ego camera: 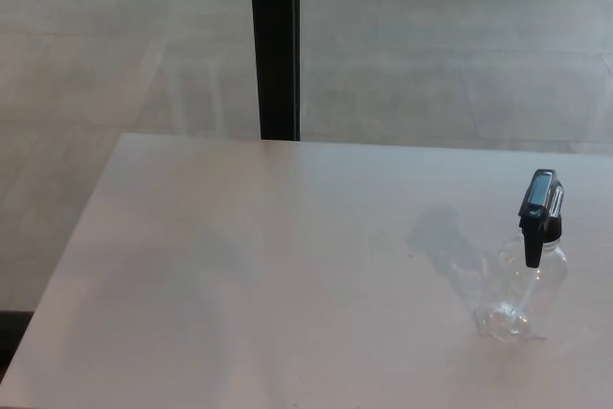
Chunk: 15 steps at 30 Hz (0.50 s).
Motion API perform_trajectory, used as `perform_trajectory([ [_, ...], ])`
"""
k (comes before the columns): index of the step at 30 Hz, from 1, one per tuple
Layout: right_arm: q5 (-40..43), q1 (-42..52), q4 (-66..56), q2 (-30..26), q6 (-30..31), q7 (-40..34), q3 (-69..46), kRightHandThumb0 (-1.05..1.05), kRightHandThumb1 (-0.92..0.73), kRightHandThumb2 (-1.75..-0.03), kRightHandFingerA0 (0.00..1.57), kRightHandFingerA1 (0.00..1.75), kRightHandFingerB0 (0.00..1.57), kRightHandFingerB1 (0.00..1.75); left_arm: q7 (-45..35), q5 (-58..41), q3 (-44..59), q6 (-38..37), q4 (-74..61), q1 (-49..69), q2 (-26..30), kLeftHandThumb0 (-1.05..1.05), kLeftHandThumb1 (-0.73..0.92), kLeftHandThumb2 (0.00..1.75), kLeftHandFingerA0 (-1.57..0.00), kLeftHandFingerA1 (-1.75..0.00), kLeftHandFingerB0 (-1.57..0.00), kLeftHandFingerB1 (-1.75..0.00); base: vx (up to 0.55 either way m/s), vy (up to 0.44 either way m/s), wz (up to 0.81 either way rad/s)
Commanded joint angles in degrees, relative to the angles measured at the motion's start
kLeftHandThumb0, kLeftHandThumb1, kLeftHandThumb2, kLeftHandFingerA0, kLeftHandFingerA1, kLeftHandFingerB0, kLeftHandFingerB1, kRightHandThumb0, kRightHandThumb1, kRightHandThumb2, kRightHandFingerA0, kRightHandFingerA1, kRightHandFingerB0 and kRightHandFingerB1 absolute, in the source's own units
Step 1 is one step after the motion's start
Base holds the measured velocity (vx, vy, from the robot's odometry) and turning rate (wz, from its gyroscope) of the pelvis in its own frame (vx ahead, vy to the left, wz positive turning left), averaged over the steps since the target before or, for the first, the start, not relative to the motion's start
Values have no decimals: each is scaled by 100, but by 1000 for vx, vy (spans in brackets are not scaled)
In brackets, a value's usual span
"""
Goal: The robot uses its right hand to grab and lift the lid of the spray bottle kept in the middle of the desk and places the lid on the right side of the bottle
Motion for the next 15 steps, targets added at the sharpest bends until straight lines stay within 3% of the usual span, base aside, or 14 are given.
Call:
perform_trajectory([
  [1,536,-68,-350,-276,-228,77,-428,-85,-52,-90,4,48,0,33,-506,-444,201,-84,-115,160,76,-59,70,62,-60,-53,-49,-43,0,0,0],
  [2,510,-124,-409,-327,-219,-27,-476,-79,-67,-61,17,54,12,28,-518,-476,234,-94,-103,157,65,-59,70,61,-62,-53,-52,-44,0,0,0],
  [3,460,-244,-677,-463,-132,-234,-566,-79,-57,-94,13,68,4,31,-514,-500,276,-120,-71,148,52,-59,71,62,-61,-52,-51,-43,0,0,0],
  [6,752,-545,-1517,-723,394,-268,-905,-85,-58,-92,10,61,9,25,-410,-541,353,-18,-82,80,21,-56,70,61,-64,-51,-49,-41,0,0,0],
  [7,987,-571,-2277,-783,943,-334,-1069,-87,-57,-98,3,38,11,25,-432,-604,393,-99,-199,89,-34,-60,70,62,-61,-55,-47,-40,0,0,0],
  [8,1127,-618,-2696,-865,1213,-331,-1167,-81,-56,-98,3,28,6,23,-416,-651,422,-138,-316,101,-91,-65,56,95,-54,-64,-42,-55,0,0,0],
  [9,1180,-667,-2861,-942,1289,-285,-1217,-81,-56,-98,3,28,6,23,-378,-679,442,-142,-420,113,-142,-65,56,95,-54,-64,-42,-55,0,0,0],
  [10,1263,-772,-3062,-1011,1357,-271,-1284,-77,-55,-97,3,29,2,24,-440,-739,461,-188,-530,144,-172,-69,69,61,-54,-56,-46,-40,0,0,0],
  [12,1393,-1110,-3457,-1212,1335,-211,-1403,-80,-57,-97,3,29,7,21,-461,-868,514,-186,-862,198,-273,-72,67,60,-53,-54,-45,-38,0,0,0],
  [14,1330,-1601,-3951,-1559,1419,-219,-1339,-87,-55,-94,2,42,10,29,-507,-919,483,-176,-1280,297,-367,-67,70,61,-52,-53,-40,-37,0,0,0],
  [15,1322,-1763,-4141,-1658,1476,-187,-1285,-82,-51,-92,3,48,7,41,-540,-936,477,-171,-1335,308,-388,-70,55,95,-50,-63,-36,-53,0,0,0],
])
